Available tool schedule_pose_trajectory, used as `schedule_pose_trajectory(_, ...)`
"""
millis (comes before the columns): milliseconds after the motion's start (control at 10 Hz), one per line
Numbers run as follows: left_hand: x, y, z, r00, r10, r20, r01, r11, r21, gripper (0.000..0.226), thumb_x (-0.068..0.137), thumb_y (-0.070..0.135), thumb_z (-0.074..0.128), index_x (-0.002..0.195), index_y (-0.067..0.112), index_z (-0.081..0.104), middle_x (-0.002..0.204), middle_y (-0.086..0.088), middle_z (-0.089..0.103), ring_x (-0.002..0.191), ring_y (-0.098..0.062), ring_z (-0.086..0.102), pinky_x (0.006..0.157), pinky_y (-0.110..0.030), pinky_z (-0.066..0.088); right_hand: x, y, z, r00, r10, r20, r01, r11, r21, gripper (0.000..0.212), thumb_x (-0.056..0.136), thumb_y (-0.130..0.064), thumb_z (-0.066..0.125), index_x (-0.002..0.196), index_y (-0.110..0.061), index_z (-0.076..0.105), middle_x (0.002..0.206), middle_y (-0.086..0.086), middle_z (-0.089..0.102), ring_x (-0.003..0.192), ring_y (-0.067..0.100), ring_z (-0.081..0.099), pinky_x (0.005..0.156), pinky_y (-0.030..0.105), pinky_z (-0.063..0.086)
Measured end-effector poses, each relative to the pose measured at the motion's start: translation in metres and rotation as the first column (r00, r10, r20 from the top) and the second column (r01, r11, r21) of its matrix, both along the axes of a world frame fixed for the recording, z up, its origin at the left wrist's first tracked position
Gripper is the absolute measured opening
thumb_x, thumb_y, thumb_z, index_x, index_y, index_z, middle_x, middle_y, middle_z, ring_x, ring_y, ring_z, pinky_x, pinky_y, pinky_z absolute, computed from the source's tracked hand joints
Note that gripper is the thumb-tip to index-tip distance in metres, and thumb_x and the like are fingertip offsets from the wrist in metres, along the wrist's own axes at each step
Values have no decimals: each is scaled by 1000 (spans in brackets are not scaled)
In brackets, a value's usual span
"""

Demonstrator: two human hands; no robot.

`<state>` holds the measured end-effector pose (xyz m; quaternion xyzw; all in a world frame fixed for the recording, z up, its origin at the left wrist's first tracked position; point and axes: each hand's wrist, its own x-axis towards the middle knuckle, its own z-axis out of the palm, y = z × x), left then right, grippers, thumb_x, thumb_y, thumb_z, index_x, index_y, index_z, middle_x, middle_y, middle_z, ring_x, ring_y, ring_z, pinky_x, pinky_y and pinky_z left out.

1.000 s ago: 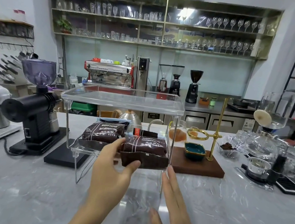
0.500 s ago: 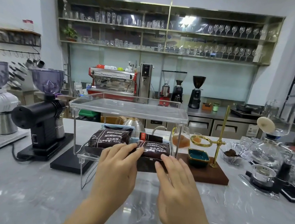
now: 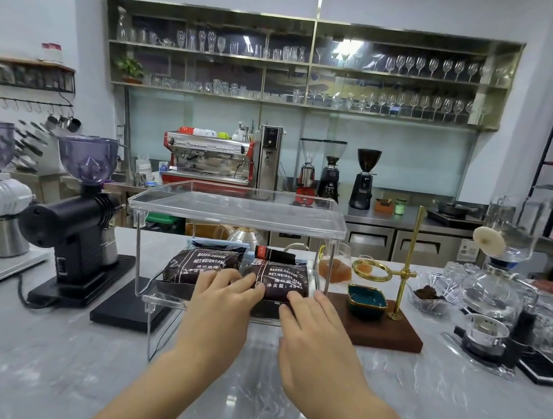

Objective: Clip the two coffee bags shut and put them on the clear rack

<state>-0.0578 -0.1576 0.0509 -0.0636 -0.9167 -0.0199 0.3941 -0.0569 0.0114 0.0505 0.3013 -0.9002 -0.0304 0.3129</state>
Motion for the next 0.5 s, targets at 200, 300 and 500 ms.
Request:
schedule_pose_trajectory(200,14,3,-2,991,47,127,-39,997,-63,39,72,14,83,111,16,79,116,-1,81,110,-29,73,96,-51,51,1,2,0,998,14,56,-18,997,74,48,86,-23,55,130,-3,59,134,16,60,125,32,55,118,43,27)
schedule_pose_trajectory(300,15,4,-6,974,76,212,-68,997,-46,52,95,40,53,144,23,58,154,2,57,151,-27,37,119,-49,6,1,8,5,993,85,77,-89,995,40,47,89,-21,55,133,-4,57,137,12,59,129,28,53,120,40,23)
schedule_pose_trajectory(500,33,13,10,995,-92,-42,94,994,56,34,84,39,59,99,15,78,103,0,75,112,-29,68,107,-42,26,12,48,33,967,253,-43,-254,924,-286,7,85,-15,64,88,-12,70,80,0,69,76,20,64,74,38,56)
